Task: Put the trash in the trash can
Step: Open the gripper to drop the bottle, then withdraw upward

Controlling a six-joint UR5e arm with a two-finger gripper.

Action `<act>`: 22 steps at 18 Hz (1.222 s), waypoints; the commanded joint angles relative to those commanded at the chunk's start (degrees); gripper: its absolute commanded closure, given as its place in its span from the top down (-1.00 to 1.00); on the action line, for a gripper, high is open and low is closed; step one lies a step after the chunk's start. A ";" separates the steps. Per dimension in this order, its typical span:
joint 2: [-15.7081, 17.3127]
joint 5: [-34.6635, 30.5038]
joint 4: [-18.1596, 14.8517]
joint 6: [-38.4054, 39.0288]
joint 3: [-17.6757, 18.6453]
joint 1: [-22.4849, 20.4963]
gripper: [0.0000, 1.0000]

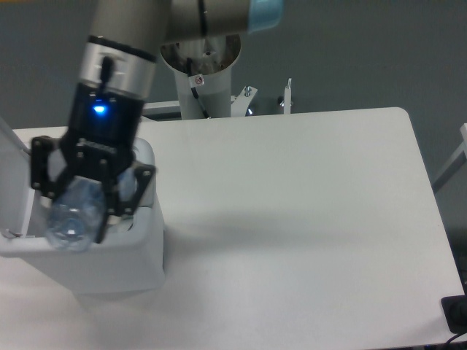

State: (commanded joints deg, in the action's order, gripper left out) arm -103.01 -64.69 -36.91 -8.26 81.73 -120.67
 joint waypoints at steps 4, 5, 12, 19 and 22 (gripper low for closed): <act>0.00 0.00 0.09 -0.79 1.58 0.09 1.00; 0.35 0.00 0.09 -1.05 1.76 0.17 1.00; 1.32 -0.97 -0.18 -0.88 0.10 -7.45 1.00; -1.14 -4.56 -0.53 -3.76 -0.88 -21.26 1.00; -0.88 -10.44 -2.27 -13.06 0.44 -23.37 1.00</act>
State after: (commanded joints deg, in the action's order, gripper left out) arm -103.89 -75.12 -39.19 -21.33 82.17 -144.05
